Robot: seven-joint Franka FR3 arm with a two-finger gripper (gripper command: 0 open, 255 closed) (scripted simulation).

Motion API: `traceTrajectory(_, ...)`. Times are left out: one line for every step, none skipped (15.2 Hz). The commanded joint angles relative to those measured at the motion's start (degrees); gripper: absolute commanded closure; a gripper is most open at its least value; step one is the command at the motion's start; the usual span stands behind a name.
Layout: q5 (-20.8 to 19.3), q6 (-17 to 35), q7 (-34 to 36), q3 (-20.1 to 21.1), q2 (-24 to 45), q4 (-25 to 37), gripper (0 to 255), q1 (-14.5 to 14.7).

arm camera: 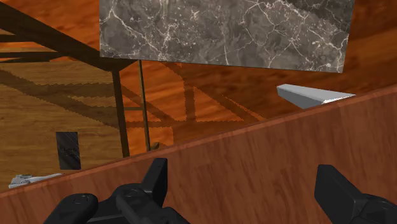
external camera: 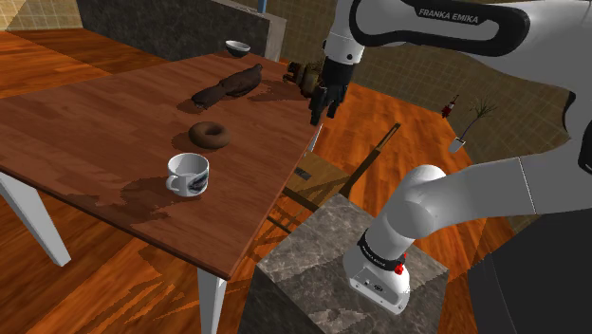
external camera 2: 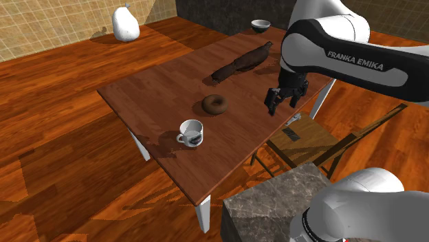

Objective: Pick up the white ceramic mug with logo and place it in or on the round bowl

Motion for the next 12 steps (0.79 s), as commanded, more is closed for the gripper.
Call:
traceTrajectory(0.0,0.0,0.0,0.0,0.0,0.0,0,0.0)
traceTrajectory(0.63,1.43,0.89,0.76,1.49,0.05,0,0.37)
traceTrajectory(1.22,2.85,1.76,1.51,3.04,0.18,0,0.73)
traceTrajectory(1.78,4.26,2.62,2.26,4.65,0.38,0,1.07)
traceTrajectory(2.31,5.65,3.47,3.0,6.31,0.66,0,1.4)
traceTrajectory(2.8,7.02,4.3,3.73,8.02,1.02,0,1.72)
traceTrajectory(3.24,8.36,5.14,4.45,9.77,1.45,0,2.02)
traceTrajectory(3.64,9.68,5.96,5.15,11.57,1.96,0,2.32)
traceTrajectory(4.0,10.96,6.78,5.85,13.41,2.54,0,2.59)
traceTrajectory(4.31,12.21,7.61,6.54,15.28,3.19,0,2.86)
traceTrajectory(4.56,13.42,8.43,7.21,17.19,3.93,0,3.11)
traceTrajectory(4.77,14.59,9.25,7.88,19.12,4.73,0,3.34)
